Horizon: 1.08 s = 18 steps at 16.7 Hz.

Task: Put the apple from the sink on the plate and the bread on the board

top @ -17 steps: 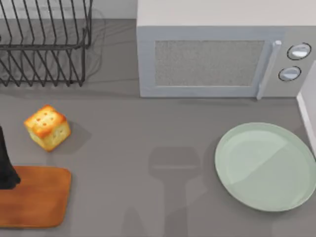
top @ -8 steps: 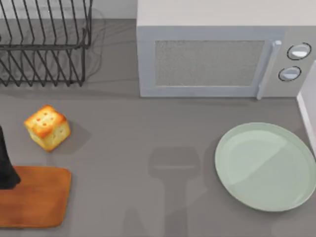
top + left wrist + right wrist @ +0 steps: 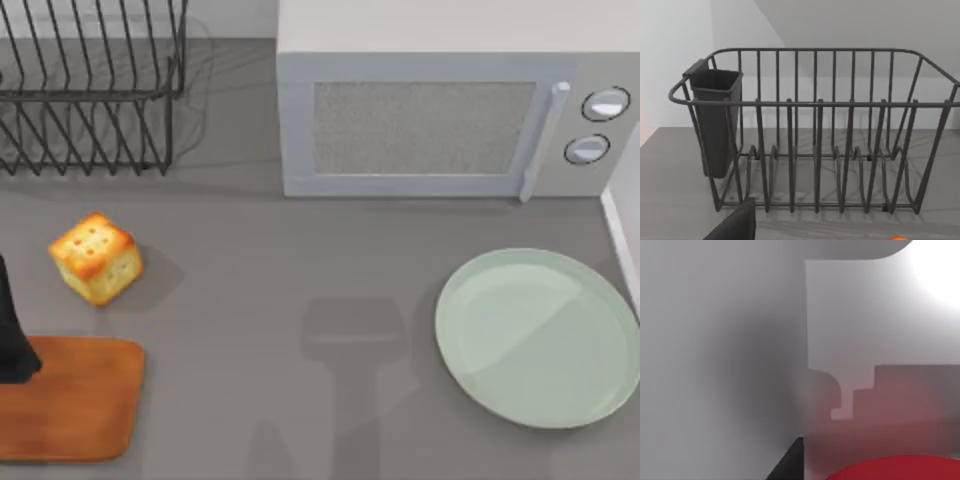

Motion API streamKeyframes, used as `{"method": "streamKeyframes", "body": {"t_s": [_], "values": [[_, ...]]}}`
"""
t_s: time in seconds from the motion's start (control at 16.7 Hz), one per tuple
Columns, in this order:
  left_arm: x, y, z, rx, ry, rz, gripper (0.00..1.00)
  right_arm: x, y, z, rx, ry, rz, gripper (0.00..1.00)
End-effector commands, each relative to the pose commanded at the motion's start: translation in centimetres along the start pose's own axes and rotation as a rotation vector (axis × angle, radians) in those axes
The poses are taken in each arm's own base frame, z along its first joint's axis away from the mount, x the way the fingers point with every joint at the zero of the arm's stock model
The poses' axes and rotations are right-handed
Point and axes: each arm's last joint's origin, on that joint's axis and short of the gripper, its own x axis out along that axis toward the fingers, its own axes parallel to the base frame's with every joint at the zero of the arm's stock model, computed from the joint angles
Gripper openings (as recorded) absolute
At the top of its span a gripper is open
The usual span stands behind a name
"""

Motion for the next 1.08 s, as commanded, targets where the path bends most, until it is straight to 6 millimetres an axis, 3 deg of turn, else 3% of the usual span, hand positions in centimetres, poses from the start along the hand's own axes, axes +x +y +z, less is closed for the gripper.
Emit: {"method": "streamKeyframes", "body": {"t_s": [0.48, 0.54, 0.72, 1.08], "values": [[0.0, 0.0, 0.0, 0.000, 0.000, 0.000, 1.00, 0.0, 0.0, 0.0, 0.000, 0.000, 0.000, 0.00], [0.0, 0.0, 0.0, 0.000, 0.000, 0.000, 1.00, -3.1, -0.1, 0.7, 0.007, -0.054, 0.000, 0.00], [0.0, 0.0, 0.0, 0.000, 0.000, 0.000, 1.00, -4.4, -0.2, 0.9, 0.007, -0.056, -0.001, 0.00], [0.0, 0.0, 0.0, 0.000, 0.000, 0.000, 1.00, -11.7, -0.1, 0.8, 0.008, -0.046, 0.002, 0.00]]}}
